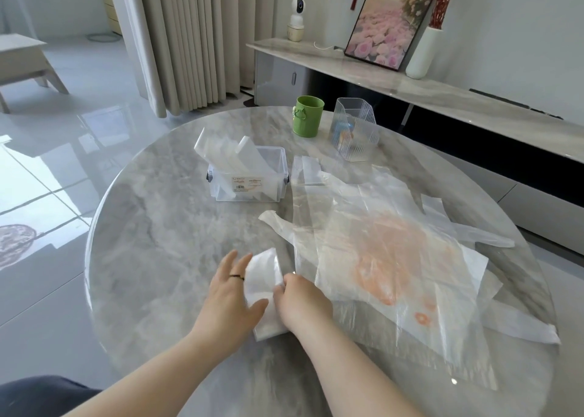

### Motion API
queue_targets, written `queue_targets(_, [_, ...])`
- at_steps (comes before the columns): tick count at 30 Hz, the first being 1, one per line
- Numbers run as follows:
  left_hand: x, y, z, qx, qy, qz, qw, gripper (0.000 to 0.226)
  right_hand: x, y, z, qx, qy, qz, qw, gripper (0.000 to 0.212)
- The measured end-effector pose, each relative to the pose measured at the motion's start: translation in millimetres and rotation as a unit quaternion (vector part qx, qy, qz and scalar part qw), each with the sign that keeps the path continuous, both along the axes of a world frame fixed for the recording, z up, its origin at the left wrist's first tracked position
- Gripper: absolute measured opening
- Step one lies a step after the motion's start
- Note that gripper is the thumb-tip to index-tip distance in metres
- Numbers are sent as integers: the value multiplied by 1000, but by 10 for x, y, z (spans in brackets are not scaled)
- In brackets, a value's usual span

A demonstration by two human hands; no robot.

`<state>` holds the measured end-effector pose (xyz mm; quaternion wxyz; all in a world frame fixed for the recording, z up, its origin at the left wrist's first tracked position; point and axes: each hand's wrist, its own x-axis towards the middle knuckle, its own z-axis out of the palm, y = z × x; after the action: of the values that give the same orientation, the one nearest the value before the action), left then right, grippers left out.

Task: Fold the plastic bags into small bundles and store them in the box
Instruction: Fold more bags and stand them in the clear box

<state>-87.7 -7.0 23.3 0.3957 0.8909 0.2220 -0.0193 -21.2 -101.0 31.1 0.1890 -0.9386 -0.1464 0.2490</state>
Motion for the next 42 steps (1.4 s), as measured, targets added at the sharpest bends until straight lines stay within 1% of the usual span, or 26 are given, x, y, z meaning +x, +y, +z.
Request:
queue_targets(2, [-8,-22,-26,147,49,-75,985,59,-16,21,4,-22,-23,-1,999,28])
queue_targets(3, [-11,-31,-43,191,69,-105,974,60,-29,31,-12,-30,-34,-1,999,28])
queue_targets(4, [-13,-37,-73,213,81,-124,966,73,-41,35,-31,-34,-41,2,999,25])
queue_targets(5, [-10,-38,-99,226,94,-143,959,90,-51,39,-43,-32,-47,2,998,18])
queue_targets(6, [-10,-35,-107,239,110,-157,952,100,-60,40,-60,-29,-52,2,998,8])
queue_targets(7, [6,-24,-132,248,116,-161,948,101,-64,44,-68,-24,-60,1,998,4])
queue_targets(8, [13,-15,-156,255,118,-163,946,94,-79,50,-96,-26,-76,2,997,8])
queue_targets(9, [20,-16,-166,263,121,-166,943,85,-99,50,-127,-31,-108,8,994,19])
queue_targets(10, [18,-18,-157,269,124,-169,940,84,-109,31,-183,-35,-173,14,984,33])
queue_targets(11, [13,-19,-157,275,118,-172,939,92,-116,6,-250,-24,-252,18,967,48])
queue_targets(12, [10,-13,-148,276,116,-174,938,102,-133,-17,-323,-4,-298,20,954,57])
queue_targets(13, [5,-4,-140,276,116,-173,938,107,-146,-45,-391,12,-336,34,941,54])
queue_targets(15, [18,16,-123,274,118,-170,939,110,-172,-122,-508,30,-353,87,931,37])
queue_targets(17, [51,22,-83,267,105,-163,944,102,-197,-194,-558,15,-341,121,932,39])
queue_targets(20, [145,74,-27,232,71,-115,963,50,-227,-238,-513,-13,-336,139,931,41])
queue_targets(21, [185,111,-11,217,61,-99,969,42,-238,-246,-515,-7,-336,142,931,42])
queue_targets(23, [262,196,-8,200,58,-78,975,38,-284,-275,-507,6,-333,141,932,41])
queue_targets(25, [336,267,2,188,72,-73,977,43,-321,-315,-541,30,-345,150,926,38])
queue_targets(28, [424,315,16,156,118,-87,977,50,-363,-337,-530,40,-339,156,927,34])
queue_targets(30, [462,320,35,149,152,-98,972,49,-363,-334,-480,41,-338,158,927,34])
queue_targets(33, [476,343,77,154,184,-110,965,41,-368,-321,-410,55,-295,156,941,35])
queue_targets(35, [474,346,101,148,194,-114,963,31,-357,-312,-356,58,-236,151,958,36])
queue_targets(37, [451,344,123,142,195,-114,964,21,-343,-293,-324,67,-227,118,964,42])
queue_targets(39, [432,339,141,140,187,-113,966,18,-338,-310,-271,60,-203,88,973,50])
queue_targets(40, [432,340,141,139,177,-116,967,17,-317,-319,-265,58,-209,86,972,56])
queue_targets(42, [432,346,140,111,140,-115,977,17,-274,-328,-218,65,-149,105,981,61])
